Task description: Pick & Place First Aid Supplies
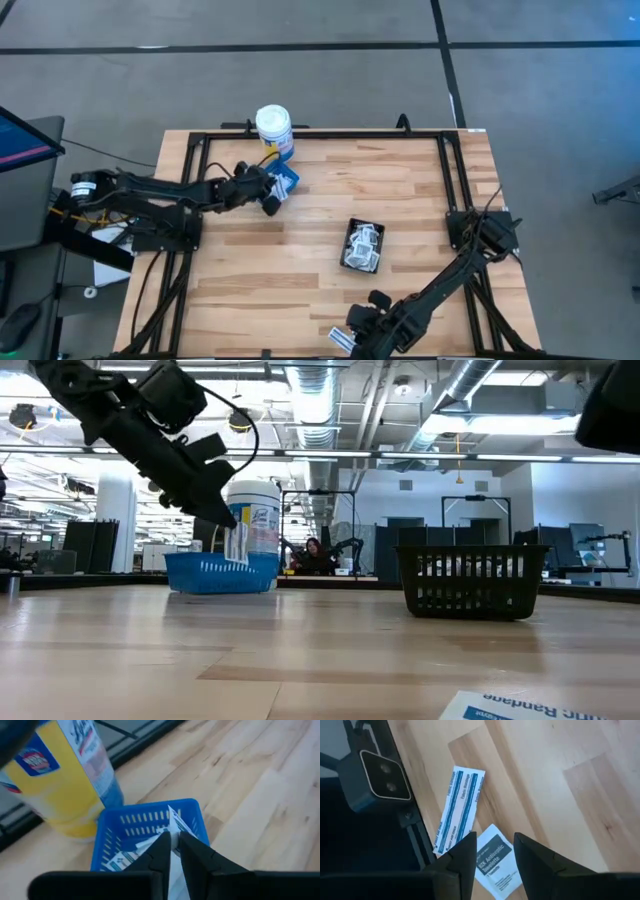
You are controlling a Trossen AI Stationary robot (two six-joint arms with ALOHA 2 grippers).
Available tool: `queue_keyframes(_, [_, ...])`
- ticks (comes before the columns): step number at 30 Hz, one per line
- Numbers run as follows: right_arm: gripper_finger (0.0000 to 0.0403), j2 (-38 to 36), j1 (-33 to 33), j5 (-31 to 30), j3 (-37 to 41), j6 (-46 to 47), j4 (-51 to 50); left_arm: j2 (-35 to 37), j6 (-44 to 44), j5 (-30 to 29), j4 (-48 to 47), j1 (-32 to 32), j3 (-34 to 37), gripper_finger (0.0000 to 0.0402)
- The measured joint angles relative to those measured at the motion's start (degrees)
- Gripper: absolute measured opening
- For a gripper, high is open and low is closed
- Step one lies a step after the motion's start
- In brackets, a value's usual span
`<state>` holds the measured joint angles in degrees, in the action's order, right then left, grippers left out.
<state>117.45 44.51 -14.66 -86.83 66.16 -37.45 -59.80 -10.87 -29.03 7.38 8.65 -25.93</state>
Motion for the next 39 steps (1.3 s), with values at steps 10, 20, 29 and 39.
queue_keyframes(10, [0.0124, 0.00, 0.97, 1.31, 0.00, 7.98, 0.42, -0.34, -0.12, 3.26, 0.07, 6.28, 0.00, 0.0115])
queue_keyframes(20, [0.0124, 0.00, 1.27, 1.51, 0.00, 15.36, 0.28, -0.34, -1.56, 20.16, 0.59, 8.44, 0.00, 0.0134])
queue_keyframes(29, [0.0124, 1.09, 1.29, 4.48, -0.02, 23.77, 0.05, -0.23, -1.46, 28.21, 0.59, 5.13, 0.00, 0.0113])
queue_keyframes(39, [0.0124, 5.11, 0.68, 10.24, -0.22, 27.57, -5.25, -0.20, -1.42, 28.21, 3.94, 5.14, -0.02, 0.0112])
